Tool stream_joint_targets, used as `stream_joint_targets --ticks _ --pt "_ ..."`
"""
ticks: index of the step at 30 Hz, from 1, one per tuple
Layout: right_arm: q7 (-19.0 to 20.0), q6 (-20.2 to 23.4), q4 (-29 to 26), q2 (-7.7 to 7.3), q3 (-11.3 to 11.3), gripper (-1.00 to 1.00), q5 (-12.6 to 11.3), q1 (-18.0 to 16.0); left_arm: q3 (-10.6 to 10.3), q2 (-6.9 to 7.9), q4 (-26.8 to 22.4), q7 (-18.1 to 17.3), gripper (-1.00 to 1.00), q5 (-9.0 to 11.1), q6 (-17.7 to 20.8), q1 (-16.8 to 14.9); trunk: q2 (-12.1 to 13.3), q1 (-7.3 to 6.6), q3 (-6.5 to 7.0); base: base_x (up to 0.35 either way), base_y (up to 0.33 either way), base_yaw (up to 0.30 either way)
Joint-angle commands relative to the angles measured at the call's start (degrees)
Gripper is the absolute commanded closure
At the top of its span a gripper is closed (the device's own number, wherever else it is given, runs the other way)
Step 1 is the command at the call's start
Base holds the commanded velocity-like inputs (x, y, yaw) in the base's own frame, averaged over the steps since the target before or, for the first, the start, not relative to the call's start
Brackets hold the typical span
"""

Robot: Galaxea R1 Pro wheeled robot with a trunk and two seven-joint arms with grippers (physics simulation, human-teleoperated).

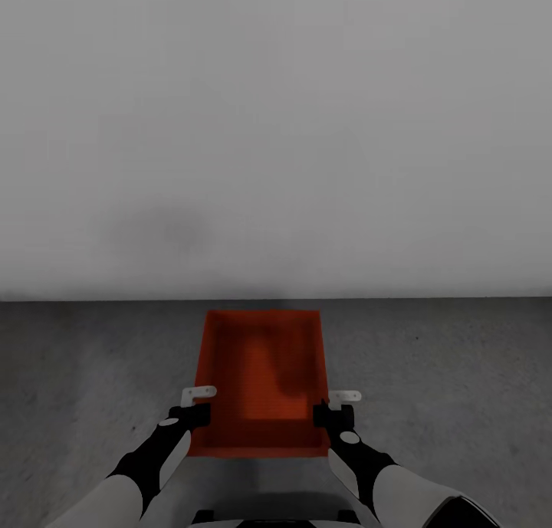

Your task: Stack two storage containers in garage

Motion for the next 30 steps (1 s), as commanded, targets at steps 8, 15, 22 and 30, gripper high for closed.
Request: stream_joint_targets --ticks 8,15,22,30 --pt "-0.1 -0.3 3.1 -0.14 -1.8 1.00 -1.0 0.0 0.3 0.77 -0.4 0.8 1.00 -0.3 0.4 0.0 -0.1 0.02 -0.05 0.000 0.000 0.000" --pt "-0.1 -0.3 3.1 -0.14 -1.8 1.00 -1.0 0.0 0.2 0.77 -0.3 0.8 1.00 -0.3 0.4 0.0 -0.1 0.02 -0.05 0.000 0.000 0.000" --pt "-0.1 -0.3 3.1 -0.14 -1.8 1.00 -1.0 0.0 0.2 0.71 -0.2 0.8 1.00 -0.3 0.4 0.0 -0.5 0.24 -0.23 0.000 0.000 0.000" --pt "-0.1 -0.3 3.1 -0.14 -1.8 1.00 -1.0 0.0 0.2 0.73 -0.1 0.7 1.00 -0.3 0.4 0.0 -3.7 1.99 -1.67 0.000 0.000 0.000"
